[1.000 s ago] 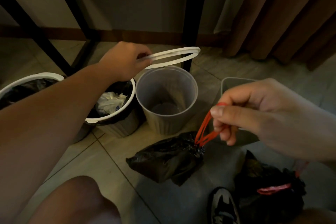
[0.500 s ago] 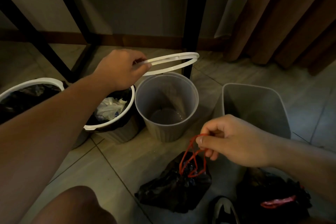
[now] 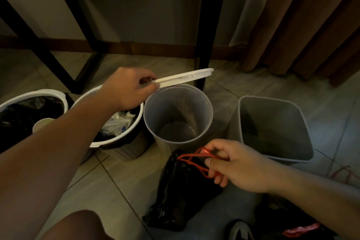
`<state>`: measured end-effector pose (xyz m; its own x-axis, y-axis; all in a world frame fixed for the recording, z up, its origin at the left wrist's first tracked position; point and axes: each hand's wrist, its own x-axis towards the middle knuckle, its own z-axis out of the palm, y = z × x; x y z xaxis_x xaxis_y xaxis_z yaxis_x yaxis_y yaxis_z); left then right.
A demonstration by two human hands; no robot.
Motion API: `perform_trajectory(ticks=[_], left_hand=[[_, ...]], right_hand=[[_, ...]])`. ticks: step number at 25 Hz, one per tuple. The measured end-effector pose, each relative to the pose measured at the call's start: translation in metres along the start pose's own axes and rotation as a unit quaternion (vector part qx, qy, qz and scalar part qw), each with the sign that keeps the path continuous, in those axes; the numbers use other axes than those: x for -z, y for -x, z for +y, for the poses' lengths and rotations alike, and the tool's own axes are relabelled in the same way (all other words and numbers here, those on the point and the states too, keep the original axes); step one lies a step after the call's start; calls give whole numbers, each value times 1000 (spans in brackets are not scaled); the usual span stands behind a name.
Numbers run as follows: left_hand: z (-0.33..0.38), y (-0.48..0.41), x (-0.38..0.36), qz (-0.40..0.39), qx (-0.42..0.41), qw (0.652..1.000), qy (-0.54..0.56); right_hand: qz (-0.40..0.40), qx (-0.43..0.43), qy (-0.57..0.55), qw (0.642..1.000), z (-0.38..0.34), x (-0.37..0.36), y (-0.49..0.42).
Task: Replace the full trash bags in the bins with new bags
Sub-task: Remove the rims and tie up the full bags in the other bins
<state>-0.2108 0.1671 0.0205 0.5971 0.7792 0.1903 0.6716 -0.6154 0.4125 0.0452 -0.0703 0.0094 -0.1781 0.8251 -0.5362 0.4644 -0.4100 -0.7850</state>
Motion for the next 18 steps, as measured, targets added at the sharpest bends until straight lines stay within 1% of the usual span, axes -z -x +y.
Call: perform_trajectory(ticks=[2, 3, 7, 11, 13, 16, 18], left_hand=[[-3, 1, -4, 11, 17, 1000, 22], [-4, 1, -7, 13, 20, 999, 27], [-2, 3, -15, 17, 12, 999, 35], [1, 3, -18, 11, 10, 999, 45], [2, 4, -17, 44, 23, 998, 50], [4, 2, -13, 86, 50, 993, 67], [6, 1, -11, 82, 45, 993, 66]], right_hand=[[-4, -18, -9, 1000, 2, -4, -1], [-20, -27, 7, 999, 3, -6, -1], [-105, -36, 137, 984, 6, -8, 4], [-142, 15, 310, 940, 3, -5, 9], [-134, 22, 332, 933, 2, -3, 10], [-65, 37, 303, 950, 4, 2, 10], [-39, 53, 272, 960, 6, 4, 10]])
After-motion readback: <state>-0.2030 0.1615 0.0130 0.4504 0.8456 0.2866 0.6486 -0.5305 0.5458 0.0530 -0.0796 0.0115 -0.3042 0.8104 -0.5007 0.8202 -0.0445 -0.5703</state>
